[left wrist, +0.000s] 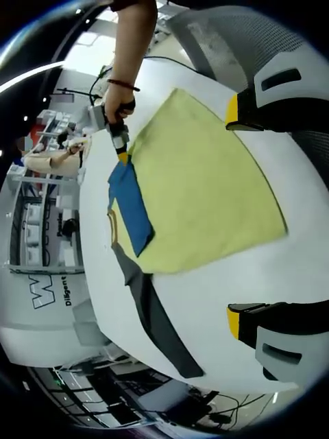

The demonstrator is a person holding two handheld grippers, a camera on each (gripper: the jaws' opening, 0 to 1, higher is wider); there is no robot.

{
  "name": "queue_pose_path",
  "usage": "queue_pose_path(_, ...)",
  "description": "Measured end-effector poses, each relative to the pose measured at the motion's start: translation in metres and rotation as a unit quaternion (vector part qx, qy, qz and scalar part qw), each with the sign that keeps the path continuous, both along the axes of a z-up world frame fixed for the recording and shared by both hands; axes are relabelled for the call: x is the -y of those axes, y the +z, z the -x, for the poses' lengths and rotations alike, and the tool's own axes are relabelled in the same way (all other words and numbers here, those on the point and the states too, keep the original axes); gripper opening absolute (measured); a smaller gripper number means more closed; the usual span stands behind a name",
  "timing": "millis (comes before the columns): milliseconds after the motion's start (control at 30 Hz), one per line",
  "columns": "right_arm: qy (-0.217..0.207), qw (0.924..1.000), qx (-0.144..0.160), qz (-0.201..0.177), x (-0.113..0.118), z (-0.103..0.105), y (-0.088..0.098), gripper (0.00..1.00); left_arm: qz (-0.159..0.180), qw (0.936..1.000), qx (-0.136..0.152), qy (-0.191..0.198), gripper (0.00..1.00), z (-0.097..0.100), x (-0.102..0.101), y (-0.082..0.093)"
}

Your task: Fold the garment on the visible template until the final outline fits inside the template.

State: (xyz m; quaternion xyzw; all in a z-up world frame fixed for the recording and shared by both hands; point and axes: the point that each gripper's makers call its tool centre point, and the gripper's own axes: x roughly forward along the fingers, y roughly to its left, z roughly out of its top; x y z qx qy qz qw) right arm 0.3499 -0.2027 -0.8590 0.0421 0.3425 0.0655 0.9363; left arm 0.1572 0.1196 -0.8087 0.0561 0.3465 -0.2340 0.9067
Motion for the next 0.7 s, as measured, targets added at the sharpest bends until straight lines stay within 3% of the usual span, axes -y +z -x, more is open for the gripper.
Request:
queue_pose_path(100,0.002,1.0000,-0.003,0.004,0.002,0.003,-0.004,0.20,-0.001,1.0000,0.001,0.001,0.99,0.000,-0.001,0.000)
queue_pose_path(533,0.009,0.9996,0.003,0.025,0.006,-0.001,-0.003,0.00,-0.004,1.0000,-0.003,0.001,0.99,0.001,-0.001,-0.001)
queue_pose_path(700,0.022,0.9990,-0.004,0.040,0.012,-0.003,-0.003,0.00,-0.003,1.0000,-0.004,0.002,0.99,0.000,-0.002,-0.002)
